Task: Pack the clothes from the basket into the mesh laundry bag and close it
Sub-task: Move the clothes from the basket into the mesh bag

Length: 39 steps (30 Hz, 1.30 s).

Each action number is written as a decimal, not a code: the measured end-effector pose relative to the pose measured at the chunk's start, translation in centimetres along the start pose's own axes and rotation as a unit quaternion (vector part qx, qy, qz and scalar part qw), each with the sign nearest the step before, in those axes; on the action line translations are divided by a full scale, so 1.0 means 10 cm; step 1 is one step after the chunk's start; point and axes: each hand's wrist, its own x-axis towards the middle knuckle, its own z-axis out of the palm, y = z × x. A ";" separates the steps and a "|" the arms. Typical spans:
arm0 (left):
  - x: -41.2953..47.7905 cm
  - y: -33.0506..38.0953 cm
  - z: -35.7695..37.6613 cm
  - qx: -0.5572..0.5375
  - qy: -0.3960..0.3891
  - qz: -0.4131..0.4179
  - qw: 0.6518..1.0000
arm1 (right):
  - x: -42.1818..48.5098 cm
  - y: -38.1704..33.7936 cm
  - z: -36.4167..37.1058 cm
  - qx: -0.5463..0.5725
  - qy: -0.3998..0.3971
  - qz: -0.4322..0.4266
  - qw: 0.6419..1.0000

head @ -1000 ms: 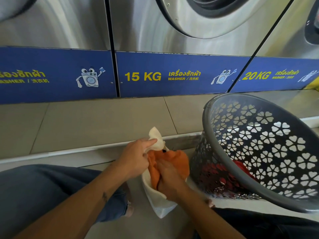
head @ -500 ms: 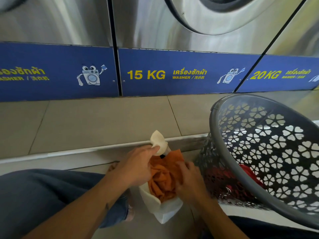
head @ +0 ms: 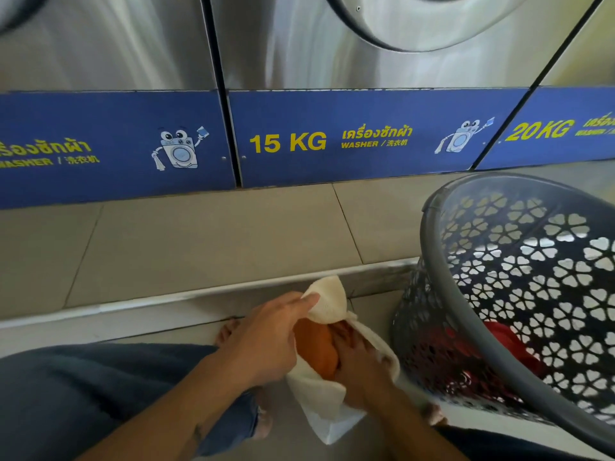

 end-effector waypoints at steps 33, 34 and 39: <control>0.06 0.38 0.15 -0.019 -0.028 -0.066 0.997 | -1.62 -0.03 -1.95 0.081 0.183 -0.137 0.970; 0.08 0.40 0.17 -0.020 -0.029 -0.067 0.997 | -1.63 0.09 -2.05 0.099 0.217 -0.126 0.963; 0.18 0.53 0.23 -0.019 -0.022 -0.068 0.997 | -1.42 0.80 -2.35 0.057 0.241 -0.016 0.969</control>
